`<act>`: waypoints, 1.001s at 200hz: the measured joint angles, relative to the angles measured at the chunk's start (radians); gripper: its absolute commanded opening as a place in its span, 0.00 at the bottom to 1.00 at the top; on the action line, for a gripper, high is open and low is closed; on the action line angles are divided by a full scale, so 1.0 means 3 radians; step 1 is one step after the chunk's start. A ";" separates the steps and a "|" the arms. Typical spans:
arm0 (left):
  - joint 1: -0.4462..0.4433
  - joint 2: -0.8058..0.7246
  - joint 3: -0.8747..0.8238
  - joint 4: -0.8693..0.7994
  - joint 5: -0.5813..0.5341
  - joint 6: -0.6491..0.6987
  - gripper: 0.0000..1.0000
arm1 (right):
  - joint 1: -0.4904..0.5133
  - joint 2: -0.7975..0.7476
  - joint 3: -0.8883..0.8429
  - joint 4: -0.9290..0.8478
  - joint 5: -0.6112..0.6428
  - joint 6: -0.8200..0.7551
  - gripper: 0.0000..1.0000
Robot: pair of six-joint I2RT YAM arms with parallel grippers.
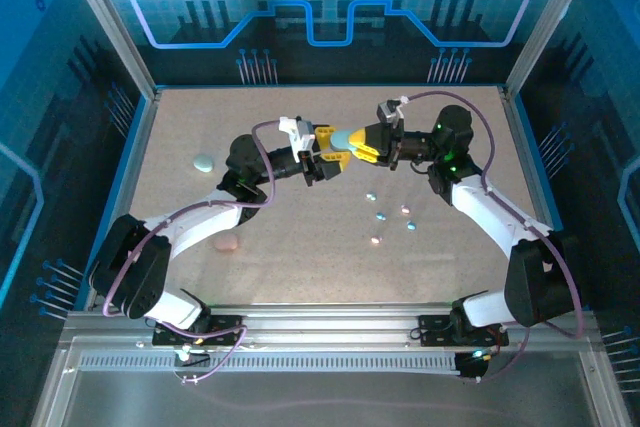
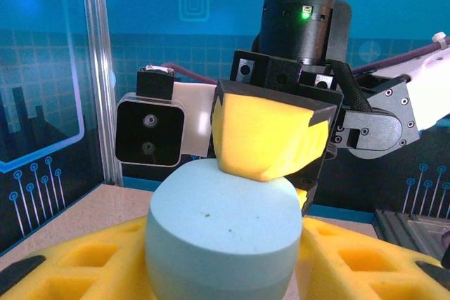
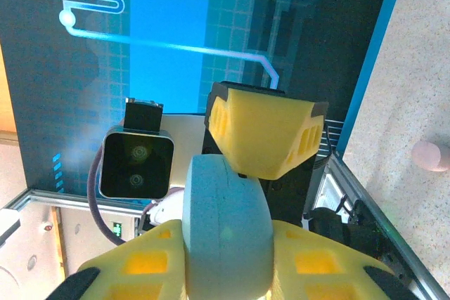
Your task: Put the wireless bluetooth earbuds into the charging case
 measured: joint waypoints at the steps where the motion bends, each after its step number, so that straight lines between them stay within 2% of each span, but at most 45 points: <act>1: 0.0000 0.0000 0.0000 0.0000 -0.0001 0.0000 0.49 | 0.0000 0.0000 0.0000 0.0000 0.0000 -0.0001 0.17; 80: 0.0000 0.0001 0.0004 -0.0039 0.0036 0.0024 0.55 | 0.0000 0.0000 0.0000 0.0000 0.0001 -0.0001 0.18; 146: 0.0011 0.0001 0.0004 -0.0114 0.0046 0.0058 0.34 | 0.0000 0.0000 0.0003 -0.0027 0.0000 -0.0055 0.20; 176: 0.0017 0.0001 0.0004 -0.0148 0.0058 0.0062 0.27 | 0.0000 0.0000 0.0029 -0.0153 0.0000 -0.0165 0.25; 200: 0.0024 0.0001 0.0004 -0.0230 0.0060 0.0064 0.24 | 0.0000 -0.0013 0.0127 -0.0558 0.0020 -0.0465 0.31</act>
